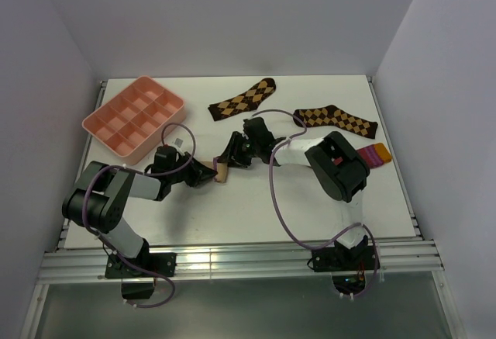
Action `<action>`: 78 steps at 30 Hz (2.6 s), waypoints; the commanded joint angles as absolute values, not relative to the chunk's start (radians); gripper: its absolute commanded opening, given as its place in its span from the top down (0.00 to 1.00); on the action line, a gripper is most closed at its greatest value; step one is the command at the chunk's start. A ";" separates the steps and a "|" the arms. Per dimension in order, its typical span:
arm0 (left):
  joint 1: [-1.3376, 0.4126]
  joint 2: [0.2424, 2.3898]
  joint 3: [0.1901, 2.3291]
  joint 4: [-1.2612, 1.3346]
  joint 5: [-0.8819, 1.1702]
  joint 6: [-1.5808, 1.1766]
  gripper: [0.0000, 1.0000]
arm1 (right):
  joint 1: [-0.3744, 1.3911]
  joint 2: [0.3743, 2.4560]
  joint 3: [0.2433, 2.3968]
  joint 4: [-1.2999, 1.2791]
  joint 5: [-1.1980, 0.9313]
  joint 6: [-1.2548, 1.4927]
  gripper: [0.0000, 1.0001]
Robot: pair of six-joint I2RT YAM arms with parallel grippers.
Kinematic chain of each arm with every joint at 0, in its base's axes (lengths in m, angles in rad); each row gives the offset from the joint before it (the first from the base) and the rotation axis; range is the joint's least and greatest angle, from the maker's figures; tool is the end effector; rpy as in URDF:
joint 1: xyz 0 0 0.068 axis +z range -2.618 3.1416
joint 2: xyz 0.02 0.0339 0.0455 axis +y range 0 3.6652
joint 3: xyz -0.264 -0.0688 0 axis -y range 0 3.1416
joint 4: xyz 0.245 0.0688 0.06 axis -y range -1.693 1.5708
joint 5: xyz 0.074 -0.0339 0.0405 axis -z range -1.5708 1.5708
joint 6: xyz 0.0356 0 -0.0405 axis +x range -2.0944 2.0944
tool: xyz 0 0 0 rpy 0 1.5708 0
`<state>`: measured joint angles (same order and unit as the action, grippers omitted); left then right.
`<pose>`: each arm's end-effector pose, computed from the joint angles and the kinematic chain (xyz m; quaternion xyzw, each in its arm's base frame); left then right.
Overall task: Roll the socks
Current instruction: Roll the sock at the center of the board.
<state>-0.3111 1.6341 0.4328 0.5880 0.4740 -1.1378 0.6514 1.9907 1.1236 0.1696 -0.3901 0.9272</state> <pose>0.2497 -0.0974 0.1094 -0.2475 0.8335 -0.4528 0.1972 0.3209 0.2617 0.1379 0.0410 0.8918 0.4182 0.1675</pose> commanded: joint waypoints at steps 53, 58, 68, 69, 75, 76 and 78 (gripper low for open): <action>-1.074 1.735 0.877 0.213 -0.587 -0.402 0.43 | 0.584 1.858 1.210 -0.479 -0.110 0.830 1.00; -1.083 1.801 0.905 0.175 -0.647 -0.408 0.47 | 0.584 1.858 1.203 -0.466 -0.130 0.824 1.00; -1.063 1.815 0.884 0.118 -0.603 -0.500 0.96 | 0.580 1.790 1.152 -0.351 -0.201 0.833 0.86; -1.054 1.804 0.876 0.121 -0.580 -0.511 0.98 | 0.580 1.780 1.149 -0.342 -0.206 0.839 0.82; -0.941 1.674 0.779 0.175 -0.318 -0.607 0.99 | 0.557 1.675 1.111 -0.265 -0.204 0.882 0.55; -0.919 1.643 0.747 0.186 -0.269 -0.624 0.99 | 0.548 1.663 1.101 -0.249 -0.203 0.887 0.51; -0.847 1.620 0.713 0.222 -0.128 -0.679 0.99 | 0.542 1.629 1.071 -0.203 -0.199 0.899 0.40</action>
<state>-0.9192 1.6623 0.7704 0.2207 -0.3706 -0.5797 0.5598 1.7191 1.0988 -0.2977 -0.1925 0.8703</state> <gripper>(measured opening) 0.072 0.569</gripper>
